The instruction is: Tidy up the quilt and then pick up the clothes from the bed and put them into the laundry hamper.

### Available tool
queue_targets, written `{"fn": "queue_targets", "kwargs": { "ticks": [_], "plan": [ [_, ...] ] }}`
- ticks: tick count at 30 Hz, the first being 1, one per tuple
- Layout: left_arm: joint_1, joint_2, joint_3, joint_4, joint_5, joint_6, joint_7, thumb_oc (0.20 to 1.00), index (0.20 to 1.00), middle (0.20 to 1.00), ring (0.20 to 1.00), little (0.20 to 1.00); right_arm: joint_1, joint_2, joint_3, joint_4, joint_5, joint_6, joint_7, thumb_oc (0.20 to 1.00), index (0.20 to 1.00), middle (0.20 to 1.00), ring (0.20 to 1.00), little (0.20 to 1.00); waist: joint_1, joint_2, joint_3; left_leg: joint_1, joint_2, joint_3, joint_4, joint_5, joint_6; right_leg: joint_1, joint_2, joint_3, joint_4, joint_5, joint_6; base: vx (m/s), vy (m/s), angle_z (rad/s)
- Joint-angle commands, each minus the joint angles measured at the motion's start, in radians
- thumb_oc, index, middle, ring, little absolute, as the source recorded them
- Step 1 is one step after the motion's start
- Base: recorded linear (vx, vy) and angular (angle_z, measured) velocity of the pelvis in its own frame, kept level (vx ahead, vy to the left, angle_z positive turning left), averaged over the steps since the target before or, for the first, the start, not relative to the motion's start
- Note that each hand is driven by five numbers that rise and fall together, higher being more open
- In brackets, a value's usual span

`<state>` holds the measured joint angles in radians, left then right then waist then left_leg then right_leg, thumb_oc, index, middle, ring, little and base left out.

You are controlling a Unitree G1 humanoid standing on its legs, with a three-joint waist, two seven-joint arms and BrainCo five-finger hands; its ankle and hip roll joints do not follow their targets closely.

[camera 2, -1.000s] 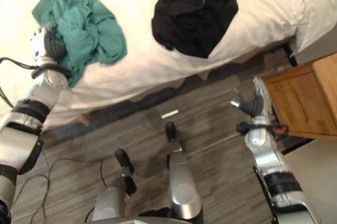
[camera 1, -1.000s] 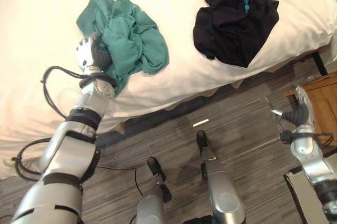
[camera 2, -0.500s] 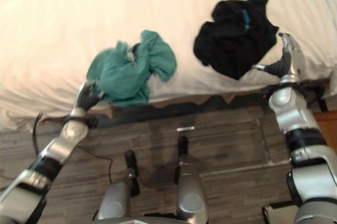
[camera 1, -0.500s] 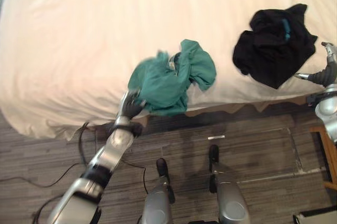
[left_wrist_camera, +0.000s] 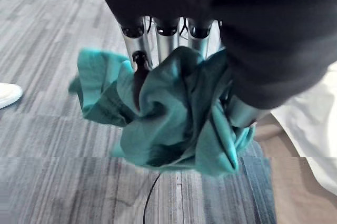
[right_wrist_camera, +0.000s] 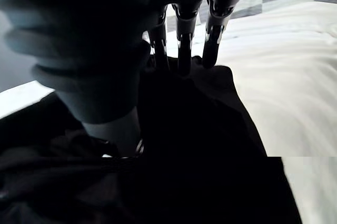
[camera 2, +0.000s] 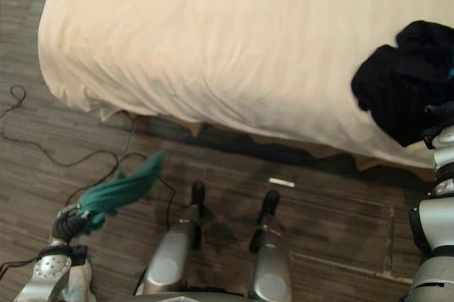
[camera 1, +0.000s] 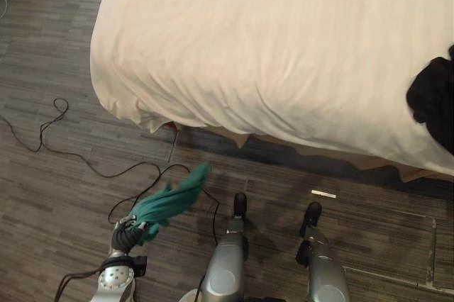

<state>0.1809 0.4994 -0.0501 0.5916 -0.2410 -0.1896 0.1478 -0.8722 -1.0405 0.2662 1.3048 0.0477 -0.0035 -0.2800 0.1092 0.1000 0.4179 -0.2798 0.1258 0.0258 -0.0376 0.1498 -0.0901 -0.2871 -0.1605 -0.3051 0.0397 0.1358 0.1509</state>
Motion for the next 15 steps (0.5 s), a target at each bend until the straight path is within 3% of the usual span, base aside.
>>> {"fn": "queue_targets", "kwargs": {
  "ticks": [1, 8, 12, 15],
  "plan": [
    [-0.036, 0.031, 0.039, -0.02, -0.063, -0.026, -0.002, 0.2, 0.2, 0.2, 0.2, 0.2, -0.048, -0.048, 0.024, 0.01, 0.09, -0.006, 0.001, 0.2, 0.2, 0.2, 0.2, 0.2, 0.005, -0.066, 0.028, 0.031, 0.086, 0.036, 0.035, -0.004, -0.109, 0.039, 0.019, -0.019, -0.059, -0.065, 0.016, 0.0, 0.0, 0.0],
    [-0.054, -0.012, 0.043, 0.028, -0.073, -0.006, -0.032, 0.2, 0.2, 0.2, 0.2, 0.2, 0.286, 0.129, -0.159, -0.045, 0.229, -0.049, 0.047, 0.2, 0.2, 0.2, 0.2, 0.2, -0.007, -0.064, 0.006, 0.056, 0.09, 0.042, 0.06, -0.03, -0.102, 0.085, 0.023, -0.017, -0.077, -0.077, 0.01, 0.0, -0.003, 0.03],
    [-0.055, -0.022, 0.112, 0.063, -0.087, 0.004, -0.03, 0.2, 0.2, 0.2, 0.2, 0.2, 0.591, 0.279, -0.291, -0.387, 0.303, -0.111, 0.061, 0.2, 0.2, 0.2, 0.2, 0.2, -0.041, -0.09, -0.028, 0.097, 0.094, 0.059, 0.07, -0.056, -0.097, 0.123, 0.018, -0.015, -0.077, -0.081, 0.011, 0.06, 0.019, -0.09],
    [-0.021, -0.039, 0.168, 0.052, -0.082, 0.001, -0.033, 0.2, 0.2, 0.2, 0.2, 0.2, 0.829, 0.394, -0.352, -0.735, 0.312, -0.159, 0.144, 0.2, 0.2, 0.2, 0.2, 0.2, -0.072, -0.116, -0.064, 0.148, 0.107, 0.069, 0.068, -0.076, -0.096, 0.168, 0.019, -0.016, -0.077, -0.091, 0.014, 0.12, -0.024, -0.16]
  ]
}}
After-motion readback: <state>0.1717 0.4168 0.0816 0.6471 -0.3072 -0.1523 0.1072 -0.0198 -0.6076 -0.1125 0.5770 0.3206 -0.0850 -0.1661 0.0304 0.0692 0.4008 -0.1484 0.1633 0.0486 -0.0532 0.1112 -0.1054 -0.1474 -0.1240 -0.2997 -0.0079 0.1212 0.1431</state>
